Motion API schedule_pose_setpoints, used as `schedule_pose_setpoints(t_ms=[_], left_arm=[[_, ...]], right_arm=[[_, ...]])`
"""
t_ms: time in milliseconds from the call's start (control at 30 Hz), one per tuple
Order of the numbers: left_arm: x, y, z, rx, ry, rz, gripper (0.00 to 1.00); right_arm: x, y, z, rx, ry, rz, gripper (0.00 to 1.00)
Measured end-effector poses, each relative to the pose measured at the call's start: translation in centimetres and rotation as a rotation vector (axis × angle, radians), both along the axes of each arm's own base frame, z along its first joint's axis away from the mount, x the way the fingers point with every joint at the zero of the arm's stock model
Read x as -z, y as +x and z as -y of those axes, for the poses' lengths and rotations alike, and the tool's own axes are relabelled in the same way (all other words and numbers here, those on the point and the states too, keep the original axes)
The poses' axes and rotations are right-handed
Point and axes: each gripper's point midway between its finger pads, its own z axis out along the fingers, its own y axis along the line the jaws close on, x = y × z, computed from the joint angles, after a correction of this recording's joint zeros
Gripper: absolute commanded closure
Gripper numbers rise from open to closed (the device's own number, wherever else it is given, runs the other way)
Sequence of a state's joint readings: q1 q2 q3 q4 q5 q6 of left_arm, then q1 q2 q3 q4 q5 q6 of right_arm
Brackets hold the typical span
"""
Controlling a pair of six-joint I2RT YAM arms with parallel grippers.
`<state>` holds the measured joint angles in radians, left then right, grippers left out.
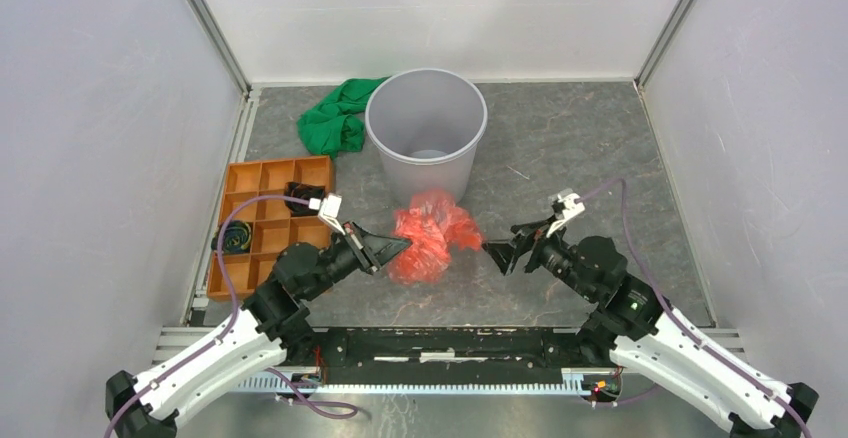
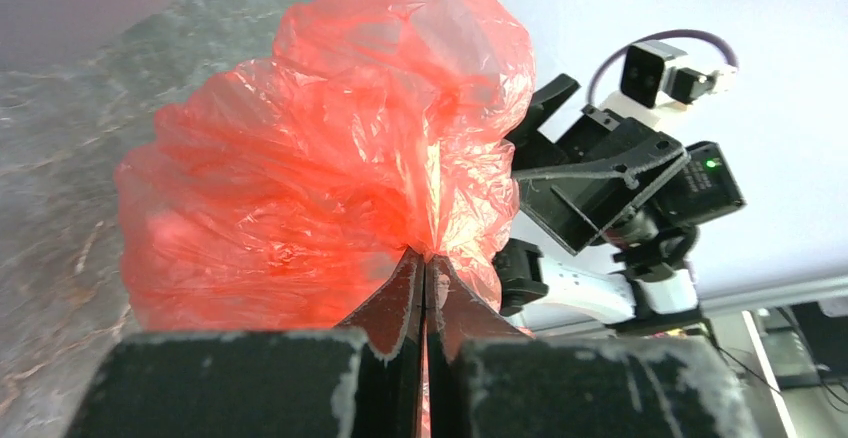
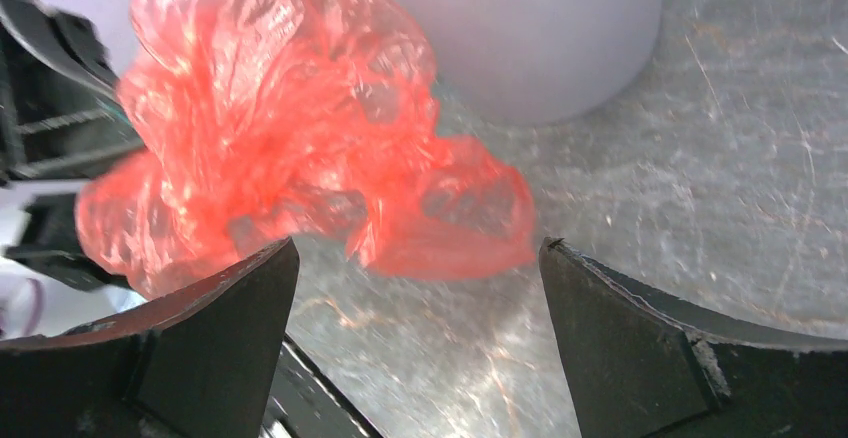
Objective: Put the trash bags into the trash bin
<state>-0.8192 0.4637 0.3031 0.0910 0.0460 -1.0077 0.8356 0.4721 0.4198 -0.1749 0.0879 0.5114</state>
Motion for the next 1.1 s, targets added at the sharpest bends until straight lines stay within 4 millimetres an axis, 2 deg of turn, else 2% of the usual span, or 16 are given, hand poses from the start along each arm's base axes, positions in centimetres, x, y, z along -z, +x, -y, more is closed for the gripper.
schedule_pose_setpoints(t_ms=[67,133,167,233,267,400,533,633,733,800,900,967,1033,1100], left_arm=[[-0.8,-0.3,0.3,0.019,-0.061,0.017,0.98],[-0.9,-0.7,0.6,0.040,-0.105,0.011,0.98],[-0.8,-0.8,0.7,0.048,-0.121,0.005,0.98],[-0.6,-1.1,0.9,0.066,-0.144,-0.015,0.98],[-0.6,-1.1,1.0,0.071,-0.150,-0.019,0.98],[-1.6,-1.5,1.1,0.092,-0.200,-0.029,0.98],[-2.4,-1.6,1.2,0.099,-0.233,-0.026,0.98],[-1.8,-1.5,1.3,0.096,-0.216,-0.046,0.98],[-1.3,-1.4,1.4,0.094,-0.200,-0.062,0.98],[-1.3,-1.3,1.5,0.094,-0.192,-0.071,0.98],[-1.6,-1.3,1.5,0.091,-0.179,-0.084,0.98],[-1.9,-1.2,1.4,0.083,-0.163,-0.096,0.98],[-2.1,-0.8,1.0,0.046,-0.122,-0.122,0.98],[-2.6,-0.1,0.2,-0.019,-0.071,-0.145,0.98]], right_arm=[[-1.5,0.0,-0.1,0.010,0.081,0.031,0.02],[-1.8,0.0,-0.3,0.010,0.121,0.044,0.02],[-1.5,0.1,-0.3,0.010,0.114,0.046,0.02],[-0.8,0.5,-0.5,0.009,0.071,0.053,0.13],[-0.4,0.7,-0.5,0.004,0.035,0.066,0.15],[0.8,0.9,-0.8,-0.073,-0.111,0.145,0.15],[0.3,0.1,-1.5,-0.183,-0.155,0.241,0.15],[0.3,-0.6,-2.3,-0.257,-0.158,0.299,0.13],[1.3,-0.8,-2.6,-0.290,-0.171,0.309,0.15],[2.0,-0.6,-2.9,-0.298,-0.182,0.299,0.26],[3.0,-0.2,-3.2,-0.298,-0.198,0.281,0.60],[3.3,0.0,-3.2,-0.288,-0.207,0.271,0.76],[3.3,0.2,-3.0,-0.268,-0.198,0.263,0.97],[3.3,0.3,-2.8,-0.243,-0.186,0.253,1.00]])
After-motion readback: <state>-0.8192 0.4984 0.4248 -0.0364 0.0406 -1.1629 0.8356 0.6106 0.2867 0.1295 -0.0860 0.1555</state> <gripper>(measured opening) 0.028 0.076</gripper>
